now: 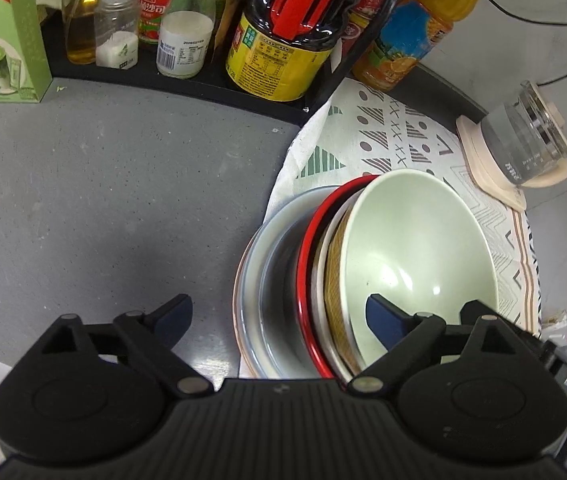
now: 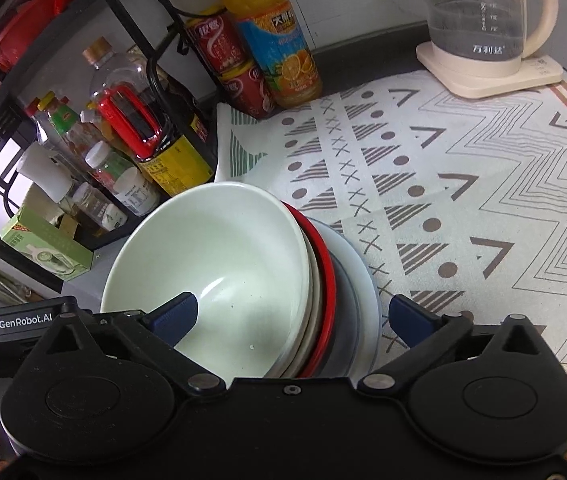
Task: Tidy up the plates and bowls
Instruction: 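Lower the bowl stack onto the 'BAKERY' plate and open both grippers, then withdraw both grippers back from the stacked dishes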
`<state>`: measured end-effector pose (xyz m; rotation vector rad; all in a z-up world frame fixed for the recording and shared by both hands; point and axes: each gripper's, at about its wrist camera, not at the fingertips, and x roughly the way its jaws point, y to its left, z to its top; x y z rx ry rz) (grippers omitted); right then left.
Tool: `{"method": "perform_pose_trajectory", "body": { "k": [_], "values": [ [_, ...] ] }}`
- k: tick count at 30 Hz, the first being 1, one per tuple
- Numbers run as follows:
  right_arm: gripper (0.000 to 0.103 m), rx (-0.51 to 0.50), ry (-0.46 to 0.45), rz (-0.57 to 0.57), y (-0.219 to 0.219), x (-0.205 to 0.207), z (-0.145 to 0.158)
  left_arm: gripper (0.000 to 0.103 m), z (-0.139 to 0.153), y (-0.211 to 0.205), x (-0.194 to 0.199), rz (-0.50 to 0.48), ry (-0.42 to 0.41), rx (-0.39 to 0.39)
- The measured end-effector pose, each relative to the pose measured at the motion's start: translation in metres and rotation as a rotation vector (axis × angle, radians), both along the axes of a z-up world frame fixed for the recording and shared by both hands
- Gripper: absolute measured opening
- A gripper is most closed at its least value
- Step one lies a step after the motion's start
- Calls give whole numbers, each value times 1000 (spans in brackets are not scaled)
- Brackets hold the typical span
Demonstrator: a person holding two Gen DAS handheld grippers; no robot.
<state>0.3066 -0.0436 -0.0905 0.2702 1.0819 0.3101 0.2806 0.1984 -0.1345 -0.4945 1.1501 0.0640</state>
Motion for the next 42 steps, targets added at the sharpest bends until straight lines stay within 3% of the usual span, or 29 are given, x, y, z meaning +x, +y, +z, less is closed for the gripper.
{"method": "perform_pose_trajectory", "body": {
  "k": [4,7,19,42],
  "values": [
    [103,1,-8,-28,-5,-4,3,93,3,0,-4,-10,-12,5],
    [103,-5,-14,-38,-10,-11,6,103,9,-1,-10,-1,-42,8],
    [103,9,-57,-109,-41,-42,37,103,33,-10,-48,18,-106,23],
    [103,-58,-233,-183,-85,-186,97,103,89,-51,-183,-111,-238,129]
  ]
}}
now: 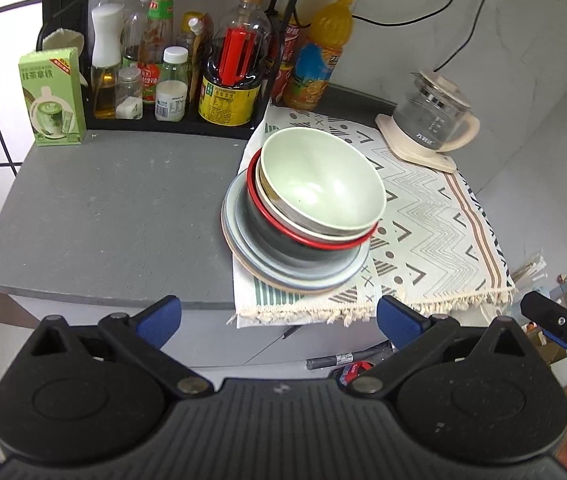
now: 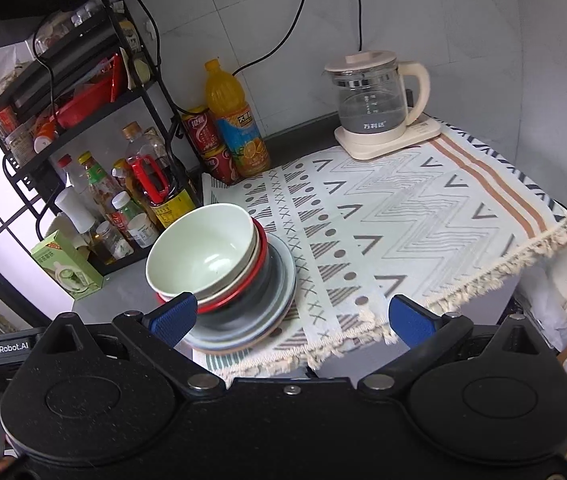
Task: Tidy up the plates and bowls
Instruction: 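Withdraw both grippers back from the stacked dishes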
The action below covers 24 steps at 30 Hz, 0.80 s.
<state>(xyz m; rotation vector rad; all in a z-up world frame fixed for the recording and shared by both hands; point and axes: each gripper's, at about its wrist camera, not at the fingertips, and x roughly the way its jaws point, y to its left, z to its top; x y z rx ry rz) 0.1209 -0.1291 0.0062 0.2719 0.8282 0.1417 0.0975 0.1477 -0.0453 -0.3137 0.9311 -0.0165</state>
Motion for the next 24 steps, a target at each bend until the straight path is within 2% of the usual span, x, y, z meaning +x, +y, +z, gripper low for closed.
{"method": "perform_pose_trajectory", "body": {
  "k": [12,24],
  "values": [
    [103,-69,-54,-41,-12,-62,16,103,18,-10,-56,-14,-42,78],
    [103,-111,-81,-23,-15,-112,20,103,27,-16,-108,-19,-111,161]
  ]
}}
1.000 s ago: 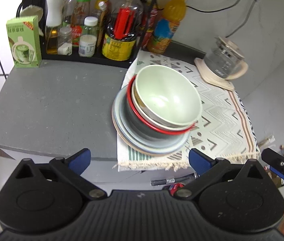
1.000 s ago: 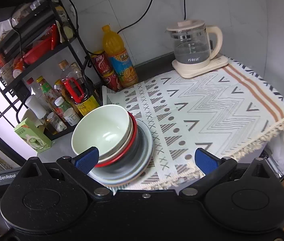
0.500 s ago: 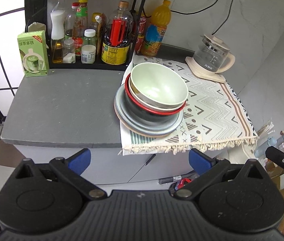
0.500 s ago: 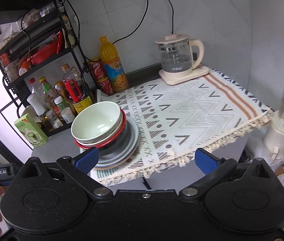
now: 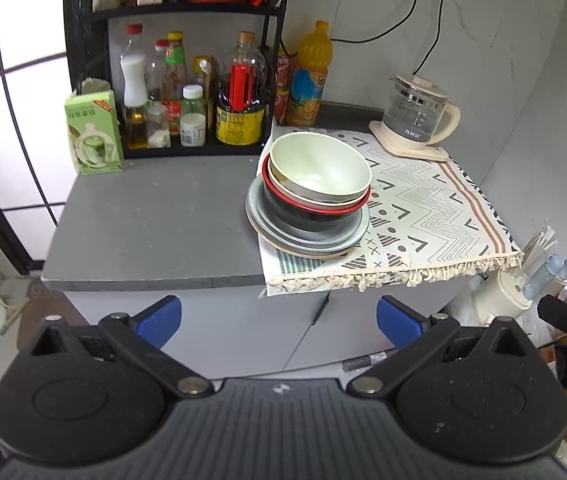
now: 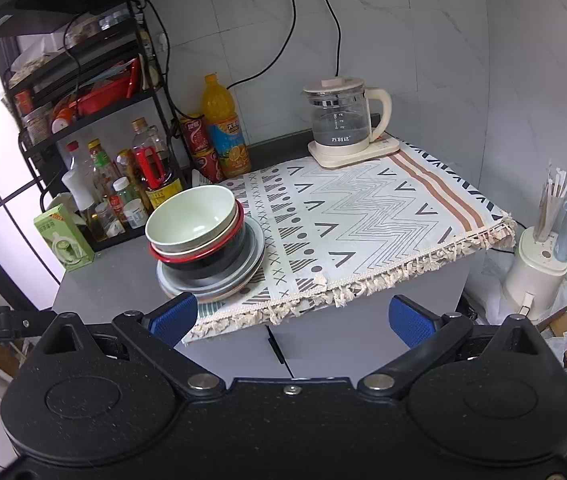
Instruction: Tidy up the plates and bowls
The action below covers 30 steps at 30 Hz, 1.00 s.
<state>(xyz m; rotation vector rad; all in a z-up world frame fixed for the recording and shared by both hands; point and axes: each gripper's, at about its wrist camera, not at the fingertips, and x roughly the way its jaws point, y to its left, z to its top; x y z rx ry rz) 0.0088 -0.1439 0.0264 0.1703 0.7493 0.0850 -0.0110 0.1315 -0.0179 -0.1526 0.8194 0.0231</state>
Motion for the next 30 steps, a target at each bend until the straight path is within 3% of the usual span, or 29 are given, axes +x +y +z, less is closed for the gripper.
{"method": "perform_pose_trajectory", "body": {
  "k": [7,30],
  "values": [
    [103,-39,-22,5,2,-23,2,103,1,-3,-20,-16,-49,55],
    [103,-85,-91,12,0,-60,-3,103,-4,-5,-38,-74,-133,97]
  ]
}}
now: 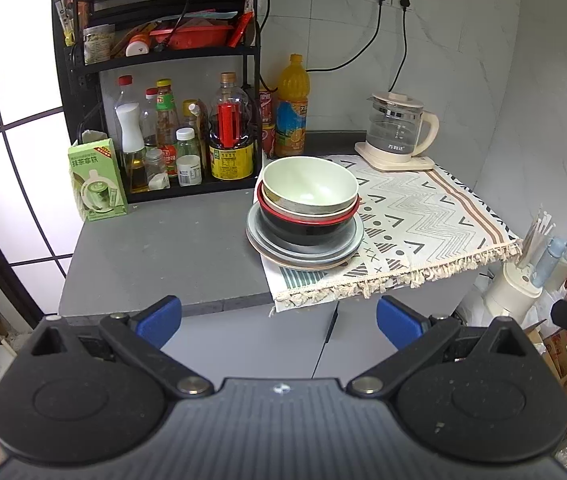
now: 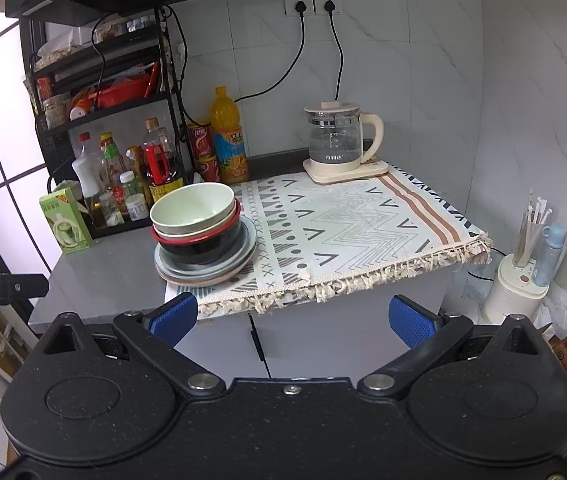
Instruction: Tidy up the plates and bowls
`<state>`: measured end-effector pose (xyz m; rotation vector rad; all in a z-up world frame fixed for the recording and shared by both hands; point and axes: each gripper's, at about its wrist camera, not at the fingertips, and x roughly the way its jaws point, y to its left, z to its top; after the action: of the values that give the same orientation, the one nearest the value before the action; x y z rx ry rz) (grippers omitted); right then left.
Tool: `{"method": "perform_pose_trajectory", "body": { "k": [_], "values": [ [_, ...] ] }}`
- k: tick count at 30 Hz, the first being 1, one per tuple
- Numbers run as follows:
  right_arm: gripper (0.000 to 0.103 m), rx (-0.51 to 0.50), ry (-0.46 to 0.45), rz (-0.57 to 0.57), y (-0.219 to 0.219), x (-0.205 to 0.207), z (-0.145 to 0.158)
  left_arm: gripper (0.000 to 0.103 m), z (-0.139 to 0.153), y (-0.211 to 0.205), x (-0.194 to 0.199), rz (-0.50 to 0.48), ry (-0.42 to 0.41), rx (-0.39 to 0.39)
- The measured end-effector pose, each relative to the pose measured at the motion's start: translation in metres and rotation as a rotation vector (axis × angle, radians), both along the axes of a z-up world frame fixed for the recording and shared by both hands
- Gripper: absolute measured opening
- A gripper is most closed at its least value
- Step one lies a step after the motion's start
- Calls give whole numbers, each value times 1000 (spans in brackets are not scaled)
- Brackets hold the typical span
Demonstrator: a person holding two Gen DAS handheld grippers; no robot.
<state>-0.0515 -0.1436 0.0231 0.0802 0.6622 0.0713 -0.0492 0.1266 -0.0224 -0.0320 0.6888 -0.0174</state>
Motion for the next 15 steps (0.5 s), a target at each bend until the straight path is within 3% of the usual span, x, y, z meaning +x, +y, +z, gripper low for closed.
{"method": "perform_pose_trajectory", "body": {
  "k": [15],
  "values": [
    [103,0,-1,20,5,-4,-4,103,-9,4,-3,1,20,-3]
  ]
}}
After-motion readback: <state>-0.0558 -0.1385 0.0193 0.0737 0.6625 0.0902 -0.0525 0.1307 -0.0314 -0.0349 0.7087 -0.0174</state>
